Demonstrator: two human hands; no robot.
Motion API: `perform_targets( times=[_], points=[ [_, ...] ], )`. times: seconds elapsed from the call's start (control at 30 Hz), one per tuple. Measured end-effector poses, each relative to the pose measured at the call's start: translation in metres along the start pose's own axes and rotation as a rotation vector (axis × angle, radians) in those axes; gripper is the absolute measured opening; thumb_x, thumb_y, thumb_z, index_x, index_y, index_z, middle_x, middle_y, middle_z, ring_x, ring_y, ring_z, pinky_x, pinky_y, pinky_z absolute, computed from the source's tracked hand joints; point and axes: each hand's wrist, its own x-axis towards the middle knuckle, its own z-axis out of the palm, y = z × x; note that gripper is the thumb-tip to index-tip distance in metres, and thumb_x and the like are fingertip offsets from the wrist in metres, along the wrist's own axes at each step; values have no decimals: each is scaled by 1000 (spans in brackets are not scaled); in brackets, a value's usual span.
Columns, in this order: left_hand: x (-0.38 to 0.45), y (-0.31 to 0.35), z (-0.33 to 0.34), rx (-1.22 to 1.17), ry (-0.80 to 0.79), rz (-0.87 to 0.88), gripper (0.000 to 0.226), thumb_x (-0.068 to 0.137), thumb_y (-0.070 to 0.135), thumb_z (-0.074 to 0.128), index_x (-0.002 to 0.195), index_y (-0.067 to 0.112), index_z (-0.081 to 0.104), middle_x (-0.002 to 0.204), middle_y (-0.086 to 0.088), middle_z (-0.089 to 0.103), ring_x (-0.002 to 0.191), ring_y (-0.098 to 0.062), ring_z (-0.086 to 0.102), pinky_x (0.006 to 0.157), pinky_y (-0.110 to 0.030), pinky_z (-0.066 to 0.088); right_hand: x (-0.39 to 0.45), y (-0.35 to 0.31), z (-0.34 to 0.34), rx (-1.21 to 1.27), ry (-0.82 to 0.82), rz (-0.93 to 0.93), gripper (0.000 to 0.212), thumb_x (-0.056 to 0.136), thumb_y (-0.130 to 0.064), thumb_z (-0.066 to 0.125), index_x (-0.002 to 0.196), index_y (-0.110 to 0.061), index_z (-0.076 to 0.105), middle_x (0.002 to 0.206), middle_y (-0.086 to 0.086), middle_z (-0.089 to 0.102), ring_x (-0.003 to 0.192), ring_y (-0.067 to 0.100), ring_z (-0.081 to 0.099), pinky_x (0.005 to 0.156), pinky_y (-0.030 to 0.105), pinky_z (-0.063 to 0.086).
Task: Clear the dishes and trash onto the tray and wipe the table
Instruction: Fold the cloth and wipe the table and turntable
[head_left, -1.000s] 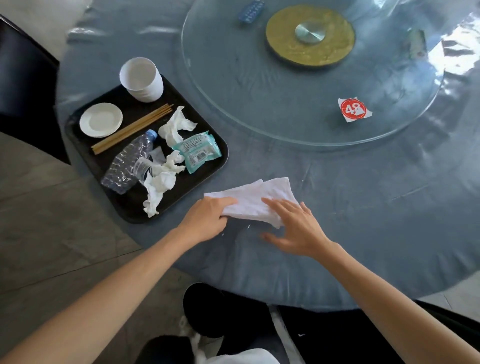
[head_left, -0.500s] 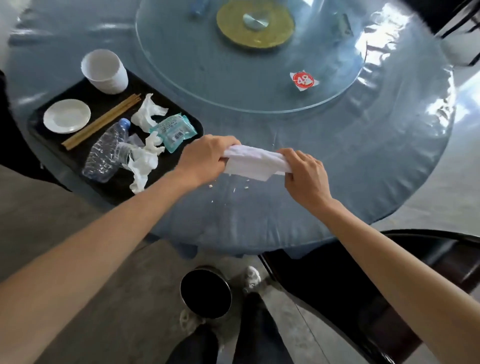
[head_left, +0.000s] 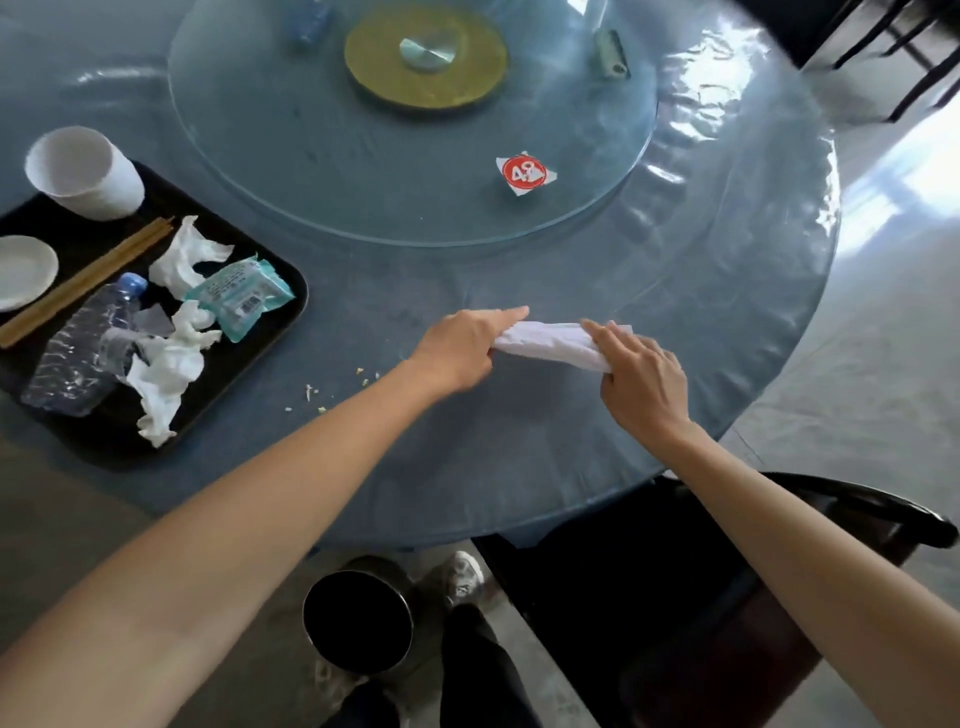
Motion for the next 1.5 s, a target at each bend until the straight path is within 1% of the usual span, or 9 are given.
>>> perform_targets(
  times=[0.17, 0.37, 0.63, 0.8, 1.0, 1.17, 1.27, 1.37, 1.5],
  points=[
    [-19, -7, 80, 220, -336, 79, 83, 95, 23, 49, 162, 38, 2, 170, -12, -7, 157, -26, -7, 126, -44, 2, -46, 53, 45, -59, -395, -129, 69, 93, -24, 61, 157, -38, 39, 168, 10, 30, 155, 27, 28, 120, 45, 24],
    [-49, -28, 115, 327, -267, 117, 88, 95, 60, 45, 159, 41, -11, 168, -7, -24, 155, -24, -19, 126, -46, -5, -76, 64, 65, -48, -493, -145, 80, 91, -80, 39, 160, -54, 6, 173, 4, -12, 160, 20, -9, 128, 51, 4],
    [-187, -68, 84, -49, 145, 14, 81, 93, 64, 41, 159, 45, -2, 171, 5, -9, 157, -19, -13, 127, -47, -3, -122, -72, 51, 288, -308, -473, 66, 101, -59, 46, 162, -40, 27, 174, -1, 9, 160, 19, 9, 127, 44, 23],
    [-348, -127, 147, -246, 355, -179, 83, 90, 57, 49, 162, 37, 11, 171, 7, 6, 158, -20, -9, 125, -51, 3, -206, -173, 106, 350, -722, -804, 58, 105, -47, 51, 160, -36, 35, 173, -2, 17, 156, 18, 25, 121, 33, 29],
    [-464, -192, 323, -735, 334, -852, 88, 94, 49, 59, 163, 19, 12, 170, -4, 5, 156, -23, -14, 126, -36, -1, -258, -209, 266, 162, -1098, -476, 51, 108, -48, 45, 157, -38, 35, 164, -4, 39, 141, 24, 49, 110, 31, 38],
    [-461, -233, 480, -1007, 201, -1186, 76, 102, 33, 58, 161, 11, 17, 167, -14, 22, 154, -30, 21, 123, -41, 21, -260, -202, 427, -26, -1170, -34, 62, 104, -44, 53, 158, -20, 33, 151, 18, 52, 132, 37, 55, 102, 34, 44],
    [-431, -251, 552, -1176, 219, -1226, 83, 98, 46, 59, 162, 17, 14, 154, -21, 44, 139, -37, 47, 107, -43, 42, -261, -192, 507, -67, -1124, 20, 68, 104, -40, 55, 160, -15, 27, 154, 20, 47, 135, 38, 52, 101, 34, 42],
    [-398, -265, 606, -1361, 227, -1282, 91, 96, 52, 60, 162, 14, 9, 166, -14, 24, 151, -32, 29, 118, -42, 30, -265, -188, 562, -37, -1128, 2, 68, 103, -35, 59, 160, -17, 26, 151, 20, 49, 126, 37, 58, 98, 41, 51],
    [-363, -275, 651, -1468, 324, -1247, 61, 100, 34, 61, 153, 14, 38, 146, 2, 49, 134, -19, 48, 100, -32, 40, -264, -184, 604, 10, -1070, -60, 53, 101, -16, 56, 150, -25, 38, 124, 12, 62, 110, 36, 65, 91, 54, 59]
  ],
)
